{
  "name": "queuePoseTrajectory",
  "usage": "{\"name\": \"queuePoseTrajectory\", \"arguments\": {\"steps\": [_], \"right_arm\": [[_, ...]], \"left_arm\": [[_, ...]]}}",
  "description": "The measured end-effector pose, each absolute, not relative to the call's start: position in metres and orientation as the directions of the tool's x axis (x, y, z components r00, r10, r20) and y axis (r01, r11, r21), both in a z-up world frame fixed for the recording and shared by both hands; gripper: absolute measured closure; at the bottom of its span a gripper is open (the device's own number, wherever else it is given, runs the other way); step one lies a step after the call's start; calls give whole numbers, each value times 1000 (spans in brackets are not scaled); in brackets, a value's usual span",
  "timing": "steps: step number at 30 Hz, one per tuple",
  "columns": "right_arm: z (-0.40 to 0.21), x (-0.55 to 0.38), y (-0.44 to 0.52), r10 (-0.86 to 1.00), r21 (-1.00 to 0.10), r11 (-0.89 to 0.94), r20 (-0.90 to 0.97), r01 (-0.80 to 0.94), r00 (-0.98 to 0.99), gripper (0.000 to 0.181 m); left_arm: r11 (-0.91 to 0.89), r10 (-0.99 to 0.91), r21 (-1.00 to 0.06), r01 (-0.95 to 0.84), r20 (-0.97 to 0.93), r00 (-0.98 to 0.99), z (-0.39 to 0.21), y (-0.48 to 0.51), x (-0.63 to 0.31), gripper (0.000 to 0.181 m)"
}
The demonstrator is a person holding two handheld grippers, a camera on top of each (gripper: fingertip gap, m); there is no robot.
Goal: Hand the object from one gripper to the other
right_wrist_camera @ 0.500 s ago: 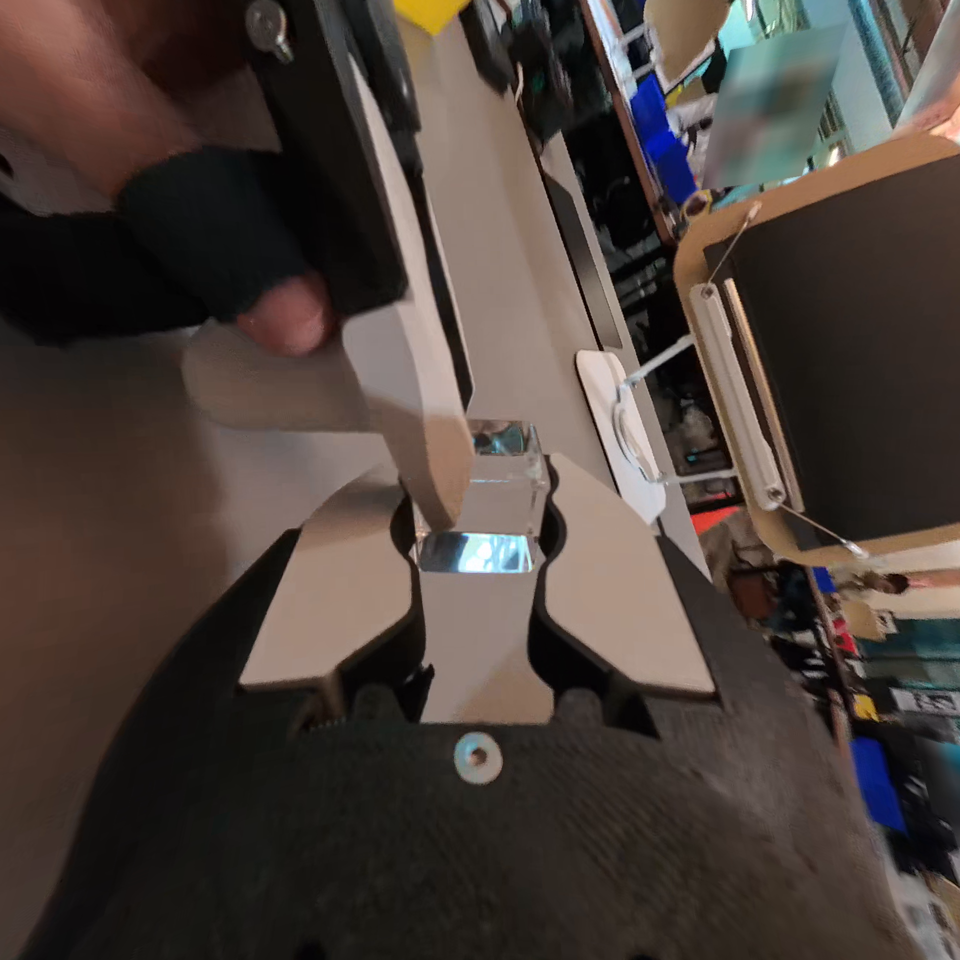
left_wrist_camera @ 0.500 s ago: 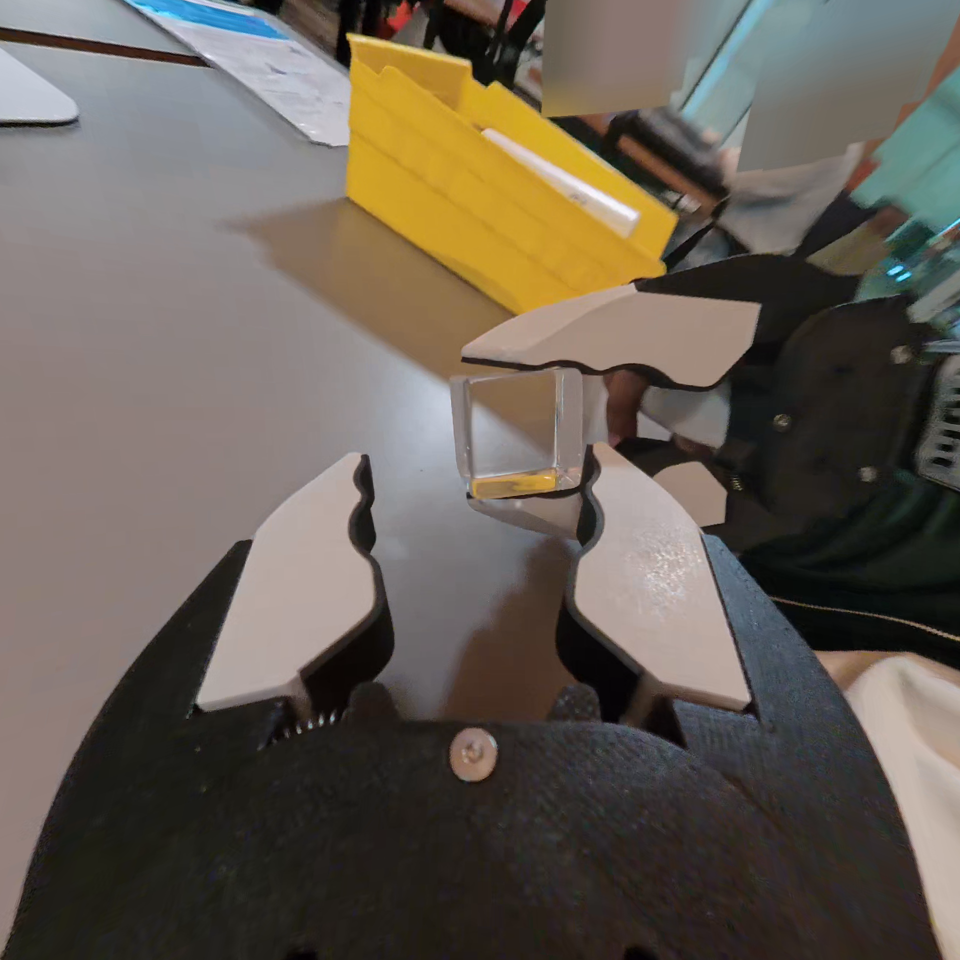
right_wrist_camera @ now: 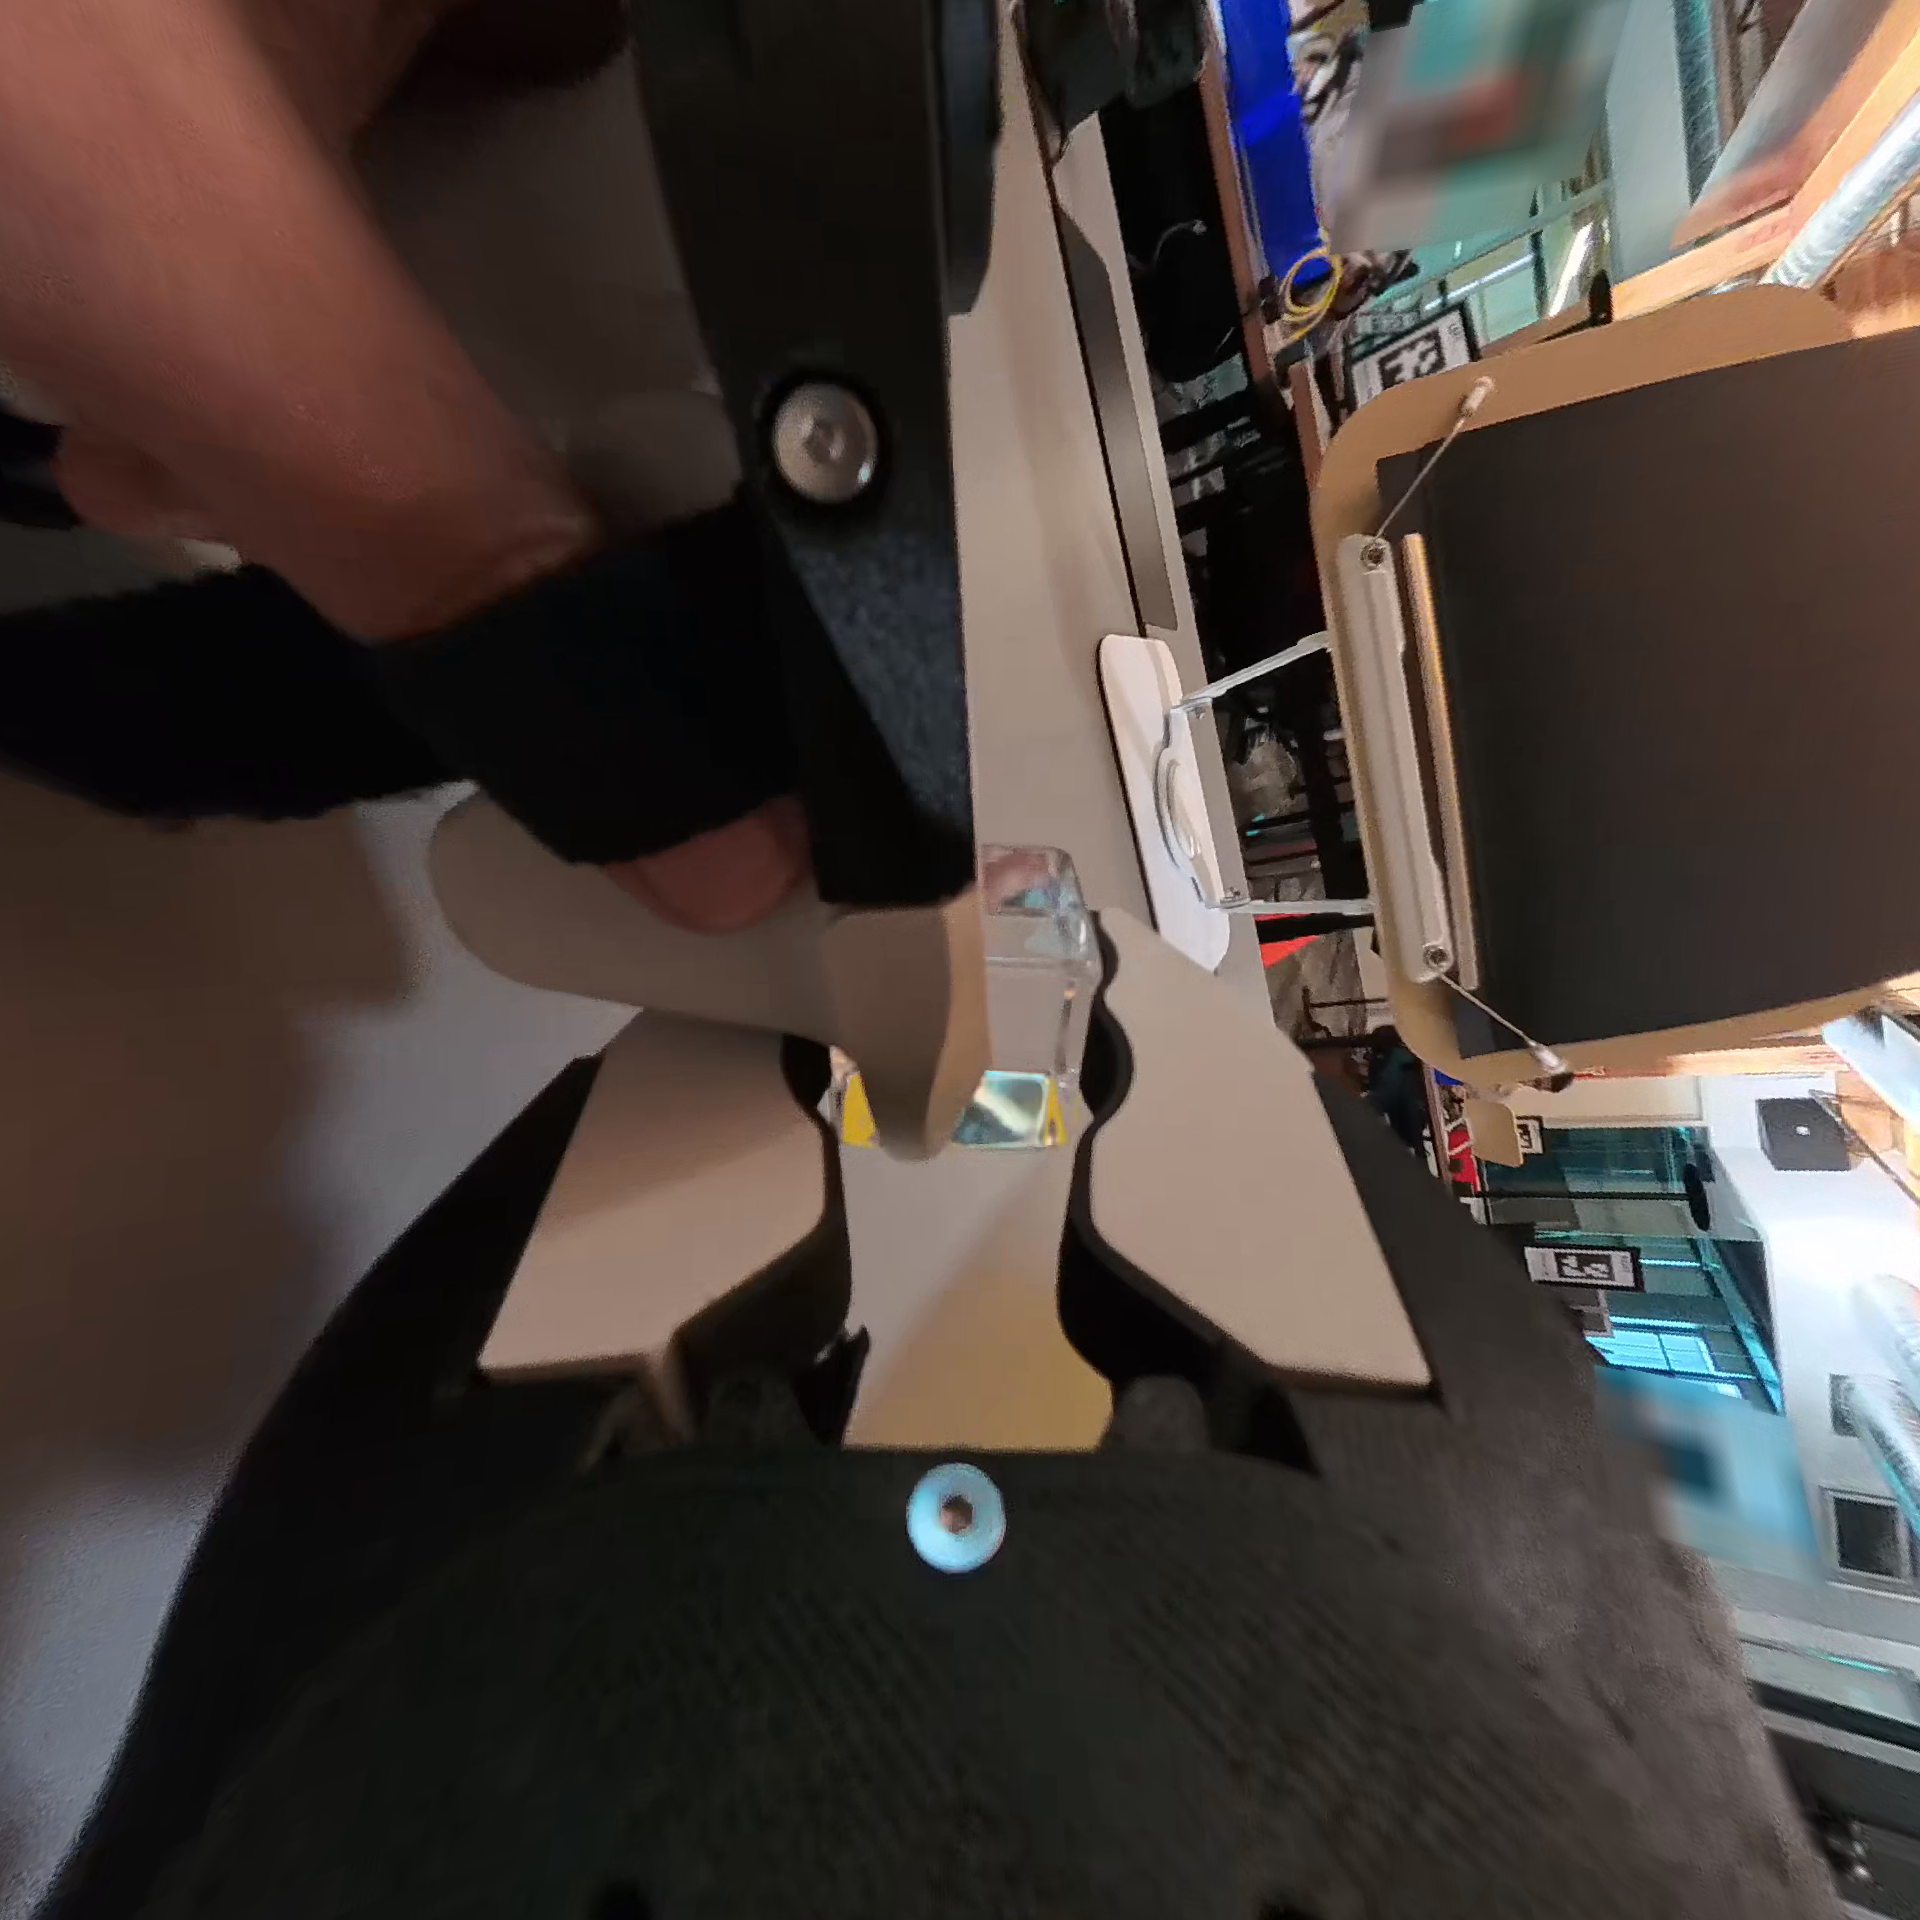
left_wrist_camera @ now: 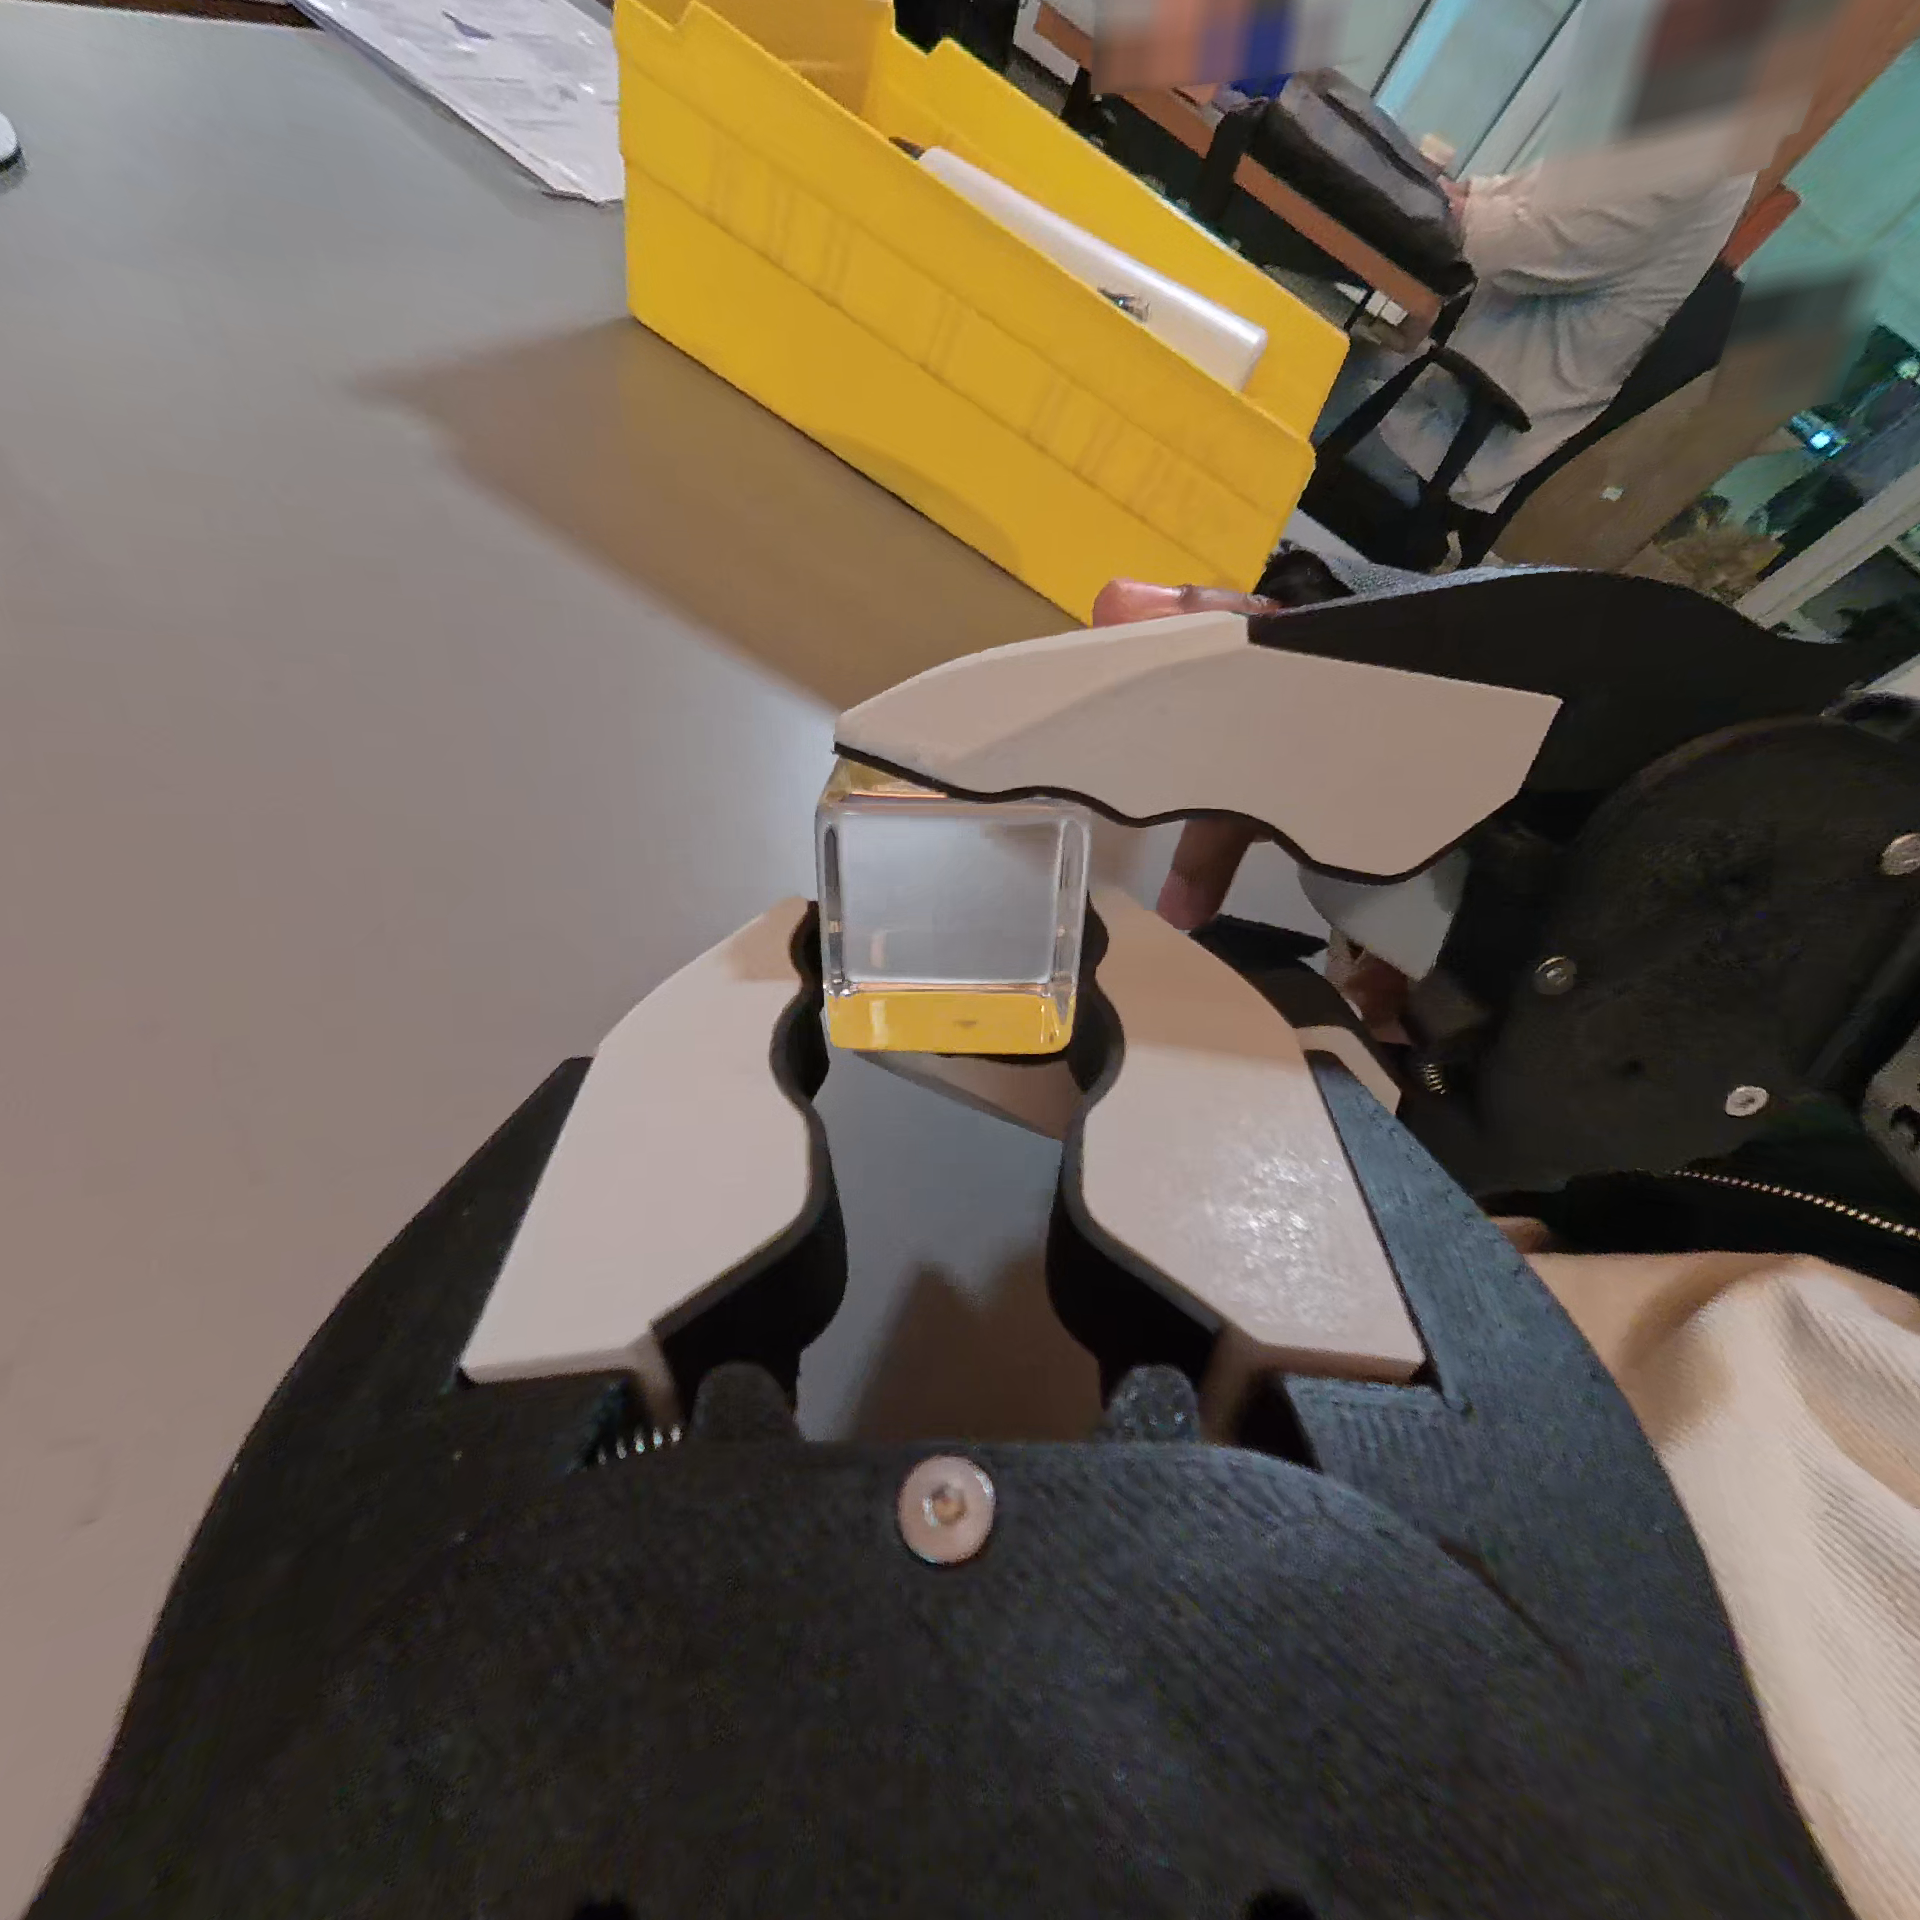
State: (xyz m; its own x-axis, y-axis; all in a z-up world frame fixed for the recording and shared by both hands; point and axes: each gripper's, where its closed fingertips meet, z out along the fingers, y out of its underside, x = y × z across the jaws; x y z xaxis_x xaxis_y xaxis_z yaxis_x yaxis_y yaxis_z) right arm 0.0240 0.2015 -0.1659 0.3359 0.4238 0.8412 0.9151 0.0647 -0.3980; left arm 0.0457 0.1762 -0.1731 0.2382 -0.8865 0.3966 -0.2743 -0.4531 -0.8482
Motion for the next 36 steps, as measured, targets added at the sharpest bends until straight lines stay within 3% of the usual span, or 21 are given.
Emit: {"name": "queuePoseTrajectory", "arguments": {"steps": [2, 4, 7, 11, 15, 19, 22, 32, 36], "right_arm": [[-164, 23, 202, 422, -431, 86, 833, 898, 359, 133], [-162, 23, 204, 430, -489, 101, 807, 867, 405, 109], [-163, 26, 207, 498, -623, 71, 699, 779, 513, 91], [-155, 32, 211, 607, -838, 22, 444, 545, 659, 84], [-134, 34, 206, 725, -980, -68, 79, 185, 685, 93], [-110, 34, 195, 807, -960, -226, -281, -168, 519, 108], [-102, 34, 191, 815, -896, -332, -430, -295, 389, 111], [-111, 15, 176, 848, -895, -392, -442, -213, 293, 137], [-111, 15, 175, 852, -900, -388, -433, -200, 294, 137]], "left_arm": [[-462, -882, -849, -257, 408, 235, -170, 178, 45, 135], [-477, -873, -851, -221, 429, 232, -166, 182, 42, 135], [-520, -848, -844, -133, 492, 199, -157, 192, 33, 136], [-549, -833, -835, -32, 543, 108, -144, 202, 21, 136], [-532, -846, -846, 27, 533, 11, -131, 200, 15, 136], [-536, -843, -843, 51, 530, -88, -121, 189, 18, 136], [-521, -847, -853, 17, 514, -137, -122, 177, 24, 136], [-484, -853, -874, -47, 482, -201, -126, 156, 36, 136], [-480, -853, -876, -44, 478, -208, -125, 155, 36, 136]]}}
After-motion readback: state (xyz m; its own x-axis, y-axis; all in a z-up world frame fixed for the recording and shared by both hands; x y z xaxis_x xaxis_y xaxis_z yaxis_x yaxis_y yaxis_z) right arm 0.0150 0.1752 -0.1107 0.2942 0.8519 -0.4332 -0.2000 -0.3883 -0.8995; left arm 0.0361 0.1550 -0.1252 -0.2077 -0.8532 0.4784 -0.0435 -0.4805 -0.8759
